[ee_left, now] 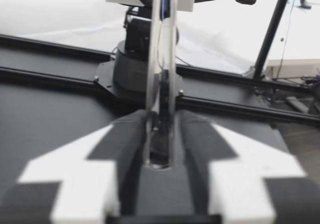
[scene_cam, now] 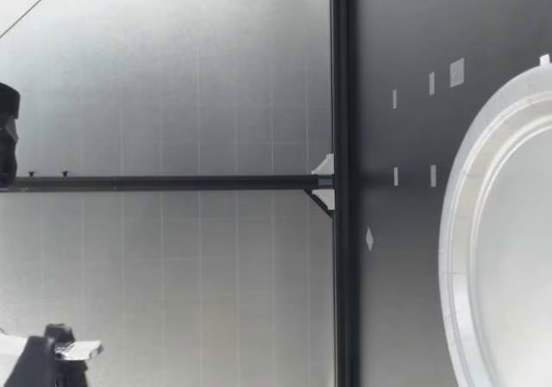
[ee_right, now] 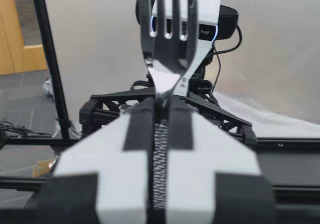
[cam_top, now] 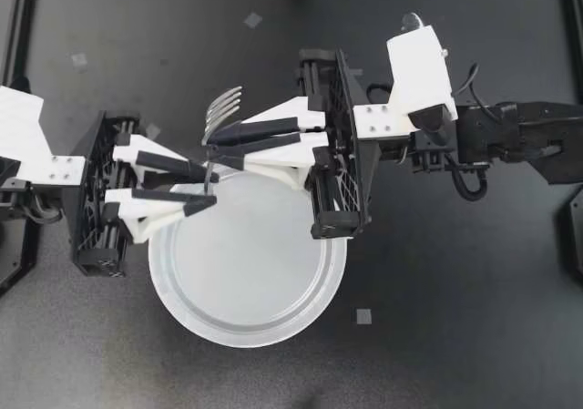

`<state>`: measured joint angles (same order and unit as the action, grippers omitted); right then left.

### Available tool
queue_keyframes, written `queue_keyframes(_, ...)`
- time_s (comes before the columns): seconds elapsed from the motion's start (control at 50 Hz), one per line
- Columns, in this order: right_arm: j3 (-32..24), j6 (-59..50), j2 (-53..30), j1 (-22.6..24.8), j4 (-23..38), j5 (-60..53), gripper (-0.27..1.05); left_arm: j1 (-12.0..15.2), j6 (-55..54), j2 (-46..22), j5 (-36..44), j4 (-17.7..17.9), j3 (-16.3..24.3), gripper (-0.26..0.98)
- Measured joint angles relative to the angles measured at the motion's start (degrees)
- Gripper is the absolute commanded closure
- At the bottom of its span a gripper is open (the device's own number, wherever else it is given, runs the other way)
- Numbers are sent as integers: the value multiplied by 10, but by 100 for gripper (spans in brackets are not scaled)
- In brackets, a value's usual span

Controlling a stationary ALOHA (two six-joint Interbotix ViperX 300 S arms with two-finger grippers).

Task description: Pick up the fork and place it on the plate.

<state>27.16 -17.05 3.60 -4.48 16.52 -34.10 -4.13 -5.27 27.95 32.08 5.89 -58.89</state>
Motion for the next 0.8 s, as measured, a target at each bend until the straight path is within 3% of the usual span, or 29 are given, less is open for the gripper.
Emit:
queue_keyframes(0.2, 0, -2, -5, 0, 1, -6, 69, 0, 1, 1, -1, -1, 0, 68)
queue_keyframes(0.26, 0, -3, -8, 0, 0, -6, 54, 0, 1, 1, -1, -1, 0, 68)
queue_keyframes(0.36, 0, -3, -13, 0, 0, -8, 9, 0, -2, 0, -4, -1, 0, 68)
queue_keyframes(0.42, 0, -10, -18, -1, -2, -8, -6, 0, -2, 0, -4, 0, 0, 68)
queue_keyframes(0.68, 24, -25, -2, -3, -9, 18, -1, -1, -16, 15, -50, -1, -1, 68)
queue_keyframes(0.7, 24, -25, -2, -3, -9, 18, -1, -1, -30, 29, -101, -1, -5, 68)
queue_keyframes(0.72, 44, -30, 19, -6, -11, 38, -1, -1, -30, 29, -101, -1, -5, 68)
queue_keyframes(0.74, 44, -30, 19, -6, -11, 38, -1, -1, -48, 47, -169, 0, -11, 68)
queue_keyframes(0.8, 70, -37, 47, -10, -20, 66, -1, -1, -62, 59, -223, 0, -17, 68)
